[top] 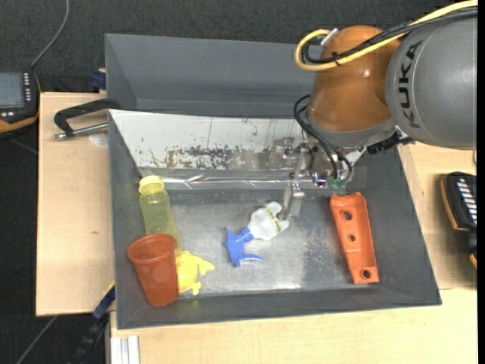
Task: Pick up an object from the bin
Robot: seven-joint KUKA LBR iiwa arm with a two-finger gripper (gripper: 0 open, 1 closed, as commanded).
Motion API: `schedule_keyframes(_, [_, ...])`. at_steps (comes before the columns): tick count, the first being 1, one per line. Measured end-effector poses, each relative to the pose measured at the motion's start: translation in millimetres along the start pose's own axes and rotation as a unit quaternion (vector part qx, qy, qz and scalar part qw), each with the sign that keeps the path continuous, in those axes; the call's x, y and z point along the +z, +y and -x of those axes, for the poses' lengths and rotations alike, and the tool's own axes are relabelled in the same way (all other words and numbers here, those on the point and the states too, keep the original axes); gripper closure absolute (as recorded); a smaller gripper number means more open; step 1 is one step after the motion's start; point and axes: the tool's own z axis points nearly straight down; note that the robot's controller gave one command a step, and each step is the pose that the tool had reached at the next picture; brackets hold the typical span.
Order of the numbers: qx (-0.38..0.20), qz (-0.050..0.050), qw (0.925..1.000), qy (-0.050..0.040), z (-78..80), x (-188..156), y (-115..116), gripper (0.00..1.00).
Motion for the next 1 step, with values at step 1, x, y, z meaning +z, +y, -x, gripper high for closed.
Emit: schedule_keyframes(1, [0.0, 0.0, 1.0, -0.0043, 1.5, -5.0, -0.1, 0.0])
